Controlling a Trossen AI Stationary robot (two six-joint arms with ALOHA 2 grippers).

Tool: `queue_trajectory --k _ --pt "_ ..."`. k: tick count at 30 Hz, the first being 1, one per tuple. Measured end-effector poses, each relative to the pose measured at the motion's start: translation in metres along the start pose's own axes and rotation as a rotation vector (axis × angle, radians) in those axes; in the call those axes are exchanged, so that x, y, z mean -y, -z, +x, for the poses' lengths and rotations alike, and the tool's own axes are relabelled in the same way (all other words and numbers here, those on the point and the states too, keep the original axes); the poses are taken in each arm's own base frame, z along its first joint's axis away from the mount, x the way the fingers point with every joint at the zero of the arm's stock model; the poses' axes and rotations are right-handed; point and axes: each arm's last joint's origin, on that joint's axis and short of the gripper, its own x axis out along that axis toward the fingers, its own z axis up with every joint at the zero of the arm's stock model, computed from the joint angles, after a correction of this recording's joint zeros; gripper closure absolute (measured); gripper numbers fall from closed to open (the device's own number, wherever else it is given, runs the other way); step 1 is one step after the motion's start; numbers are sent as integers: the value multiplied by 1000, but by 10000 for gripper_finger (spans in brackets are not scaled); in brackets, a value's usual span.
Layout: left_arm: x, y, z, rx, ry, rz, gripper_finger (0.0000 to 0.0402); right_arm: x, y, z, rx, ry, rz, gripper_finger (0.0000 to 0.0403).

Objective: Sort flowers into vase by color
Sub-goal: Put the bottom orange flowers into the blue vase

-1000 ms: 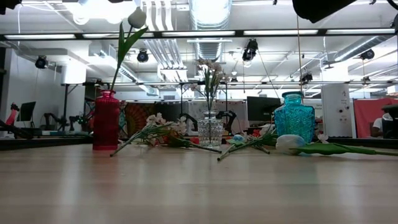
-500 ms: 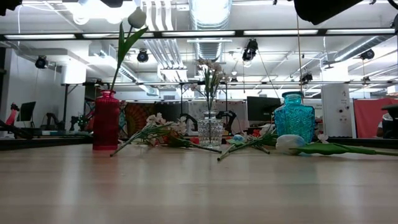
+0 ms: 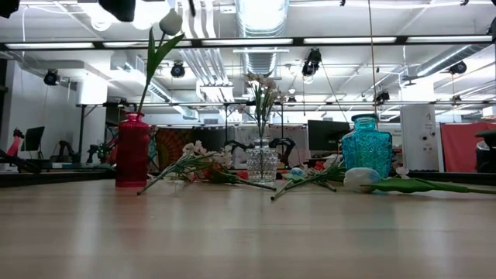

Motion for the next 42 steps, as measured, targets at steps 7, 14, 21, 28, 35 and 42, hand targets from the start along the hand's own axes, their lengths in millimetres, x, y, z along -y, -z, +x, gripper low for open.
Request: queue_trajectory --k 7,14,21,28,35,42 --pt "-9 16 -8 -63 -4 5 400 4 -9 -4 -180 -6 36 168" --pt "-9 20 -1 -72 -22 2 400 9 -13 4 -183 7 25 169" --pt "-8 15 3 -58 -29 10 400 18 -11 8 -191 21 20 191" --pt "-11 15 7 -58 -45 7 400 27 -9 11 -189 -18 40 259" --pt "-11 15 7 -61 -45 9 395 28 -8 12 -197 -52 32 372" --pt "-12 14 6 -59 -65 -18 355 30 -9 10 -215 -52 27 386"
